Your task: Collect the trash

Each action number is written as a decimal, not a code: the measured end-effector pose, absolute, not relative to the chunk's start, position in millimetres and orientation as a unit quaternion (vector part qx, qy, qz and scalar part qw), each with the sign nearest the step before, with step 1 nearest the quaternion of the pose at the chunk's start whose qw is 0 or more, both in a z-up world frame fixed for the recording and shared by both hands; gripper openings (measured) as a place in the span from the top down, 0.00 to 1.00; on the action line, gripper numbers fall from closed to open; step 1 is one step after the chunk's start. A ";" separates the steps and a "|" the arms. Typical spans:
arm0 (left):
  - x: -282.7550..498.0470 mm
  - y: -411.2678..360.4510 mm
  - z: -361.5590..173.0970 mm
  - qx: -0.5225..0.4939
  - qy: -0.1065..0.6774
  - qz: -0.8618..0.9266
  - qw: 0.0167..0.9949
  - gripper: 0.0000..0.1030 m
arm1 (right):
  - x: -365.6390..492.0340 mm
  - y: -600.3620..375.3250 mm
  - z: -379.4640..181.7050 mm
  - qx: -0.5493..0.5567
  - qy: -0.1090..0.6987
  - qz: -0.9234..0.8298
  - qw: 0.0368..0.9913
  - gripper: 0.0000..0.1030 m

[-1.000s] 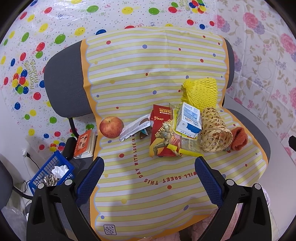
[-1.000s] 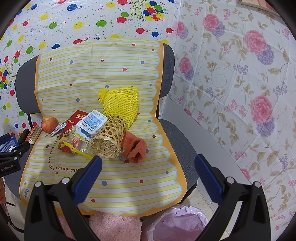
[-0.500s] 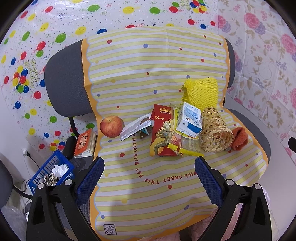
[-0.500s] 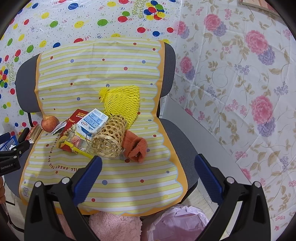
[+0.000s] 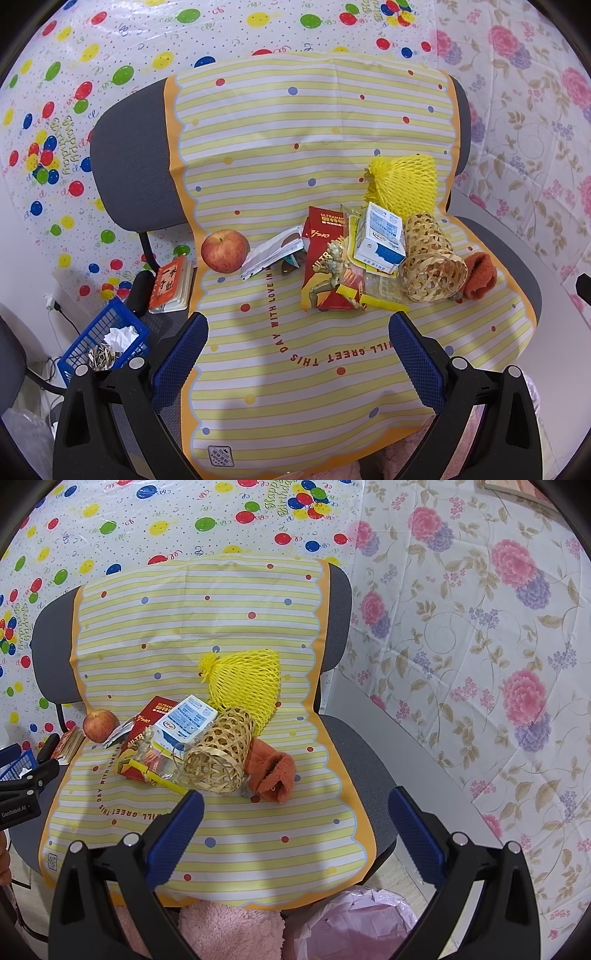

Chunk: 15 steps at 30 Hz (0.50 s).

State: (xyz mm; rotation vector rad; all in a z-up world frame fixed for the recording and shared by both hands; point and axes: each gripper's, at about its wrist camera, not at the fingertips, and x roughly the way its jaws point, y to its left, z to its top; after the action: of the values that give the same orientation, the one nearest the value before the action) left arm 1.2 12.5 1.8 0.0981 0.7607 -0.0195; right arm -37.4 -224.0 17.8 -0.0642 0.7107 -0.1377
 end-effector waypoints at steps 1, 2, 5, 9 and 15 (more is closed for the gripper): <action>1.3 11.9 1.7 0.048 0.371 -0.009 0.927 0.06 | -37.3 -224.2 18.0 -0.031 0.348 -0.067 0.935 0.06; 1.3 11.6 1.6 0.049 0.371 -0.009 0.927 0.06 | -37.0 -224.0 17.4 -0.031 0.348 -0.067 0.935 0.06; 1.2 11.5 1.5 0.049 0.371 -0.009 0.927 0.06 | -36.8 -224.1 17.5 -0.031 0.348 -0.066 0.935 0.06; 1.1 12.0 1.6 0.049 0.370 -0.009 0.928 0.06 | -39.4 -221.8 15.6 -0.032 0.348 -0.067 0.935 0.06; 0.0 14.2 0.9 0.047 0.371 -0.009 0.927 0.06 | -39.1 -222.4 15.4 -0.031 0.348 -0.067 0.934 0.06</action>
State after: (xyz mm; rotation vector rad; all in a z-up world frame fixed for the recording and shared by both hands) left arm 0.0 14.2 0.9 0.0960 0.7603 -0.0175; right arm -39.1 -222.4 15.4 -0.0641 0.7121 -0.1369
